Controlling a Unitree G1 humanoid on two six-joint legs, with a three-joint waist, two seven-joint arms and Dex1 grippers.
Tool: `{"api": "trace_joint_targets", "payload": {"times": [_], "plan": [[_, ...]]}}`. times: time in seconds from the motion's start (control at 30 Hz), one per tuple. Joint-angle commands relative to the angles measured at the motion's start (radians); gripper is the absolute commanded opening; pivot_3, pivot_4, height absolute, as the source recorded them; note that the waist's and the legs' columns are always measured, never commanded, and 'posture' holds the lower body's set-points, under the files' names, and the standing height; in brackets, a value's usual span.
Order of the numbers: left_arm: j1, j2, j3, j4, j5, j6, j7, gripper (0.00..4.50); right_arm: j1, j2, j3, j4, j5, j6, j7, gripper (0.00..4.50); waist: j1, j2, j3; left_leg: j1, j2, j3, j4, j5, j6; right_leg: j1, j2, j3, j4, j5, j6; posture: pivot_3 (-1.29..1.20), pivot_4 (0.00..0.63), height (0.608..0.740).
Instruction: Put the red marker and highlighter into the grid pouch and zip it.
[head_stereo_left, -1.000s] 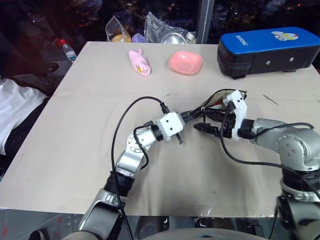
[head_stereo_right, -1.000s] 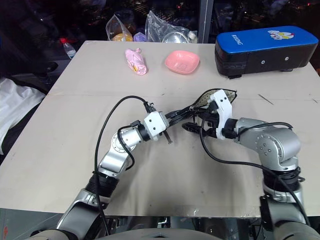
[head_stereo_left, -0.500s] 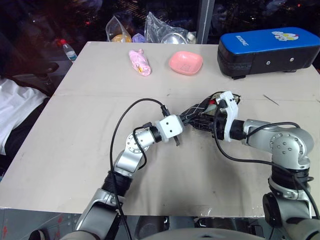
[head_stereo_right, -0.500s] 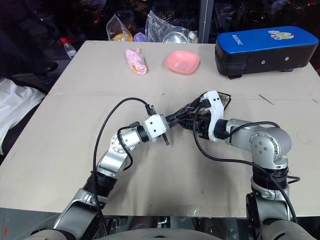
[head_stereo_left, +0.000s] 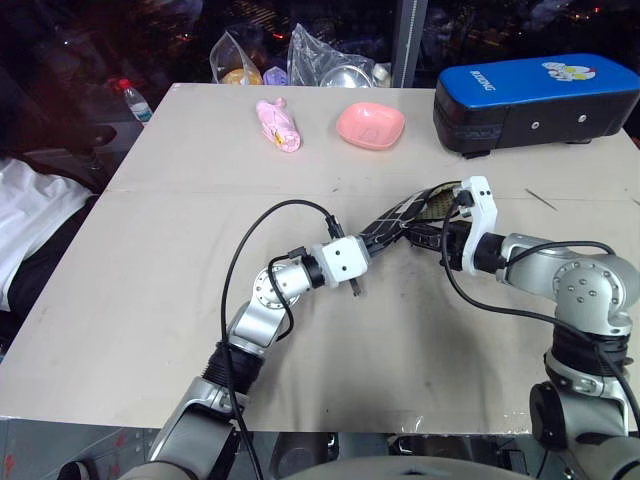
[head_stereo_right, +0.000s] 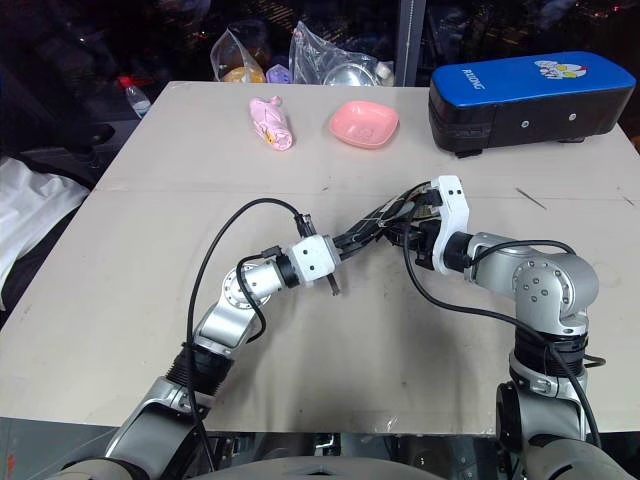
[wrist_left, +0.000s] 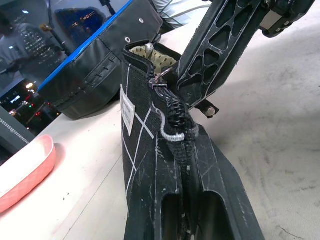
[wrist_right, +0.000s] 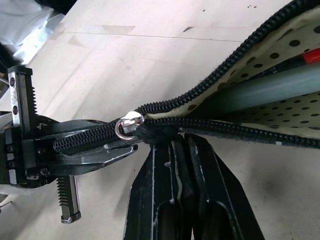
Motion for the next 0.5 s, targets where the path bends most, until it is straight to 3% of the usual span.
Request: {"api": "trace_joint_targets", "payload": {"times": [0.03, 0.27, 0.5], "plan": [[0.007, 0.004, 0.001, -0.022, -0.002, -0.026, 0.008, 0.00, -0.021, 0.019, -0.070, -0.011, 0.018, 0.003, -0.034, 0.07, 0.000, 0.000, 0.000, 0.000, 0.000, 0.000, 0.000, 0.000, 0.000, 0.000, 0.000, 0.000, 0.000, 0.000, 0.000, 0.00, 0.150, 0.740], [0.008, 0.005, 0.001, -0.014, -0.002, -0.029, 0.013, 0.00, -0.044, 0.110, -0.207, 0.015, 0.024, 0.031, -0.152, 0.07, -0.009, 0.000, 0.000, 0.000, 0.000, 0.000, 0.000, 0.000, 0.000, 0.000, 0.000, 0.000, 0.000, 0.000, 0.000, 0.00, 0.150, 0.740], [0.007, 0.007, 0.001, -0.008, -0.004, -0.031, 0.018, 0.00, -0.056, 0.132, -0.253, 0.035, -0.002, 0.017, -0.227, 0.07, -0.015, 0.000, 0.000, 0.000, 0.000, 0.000, -0.001, 0.000, 0.000, 0.000, 0.000, 0.000, 0.000, 0.000, 0.000, 0.00, 0.150, 0.740]]}}
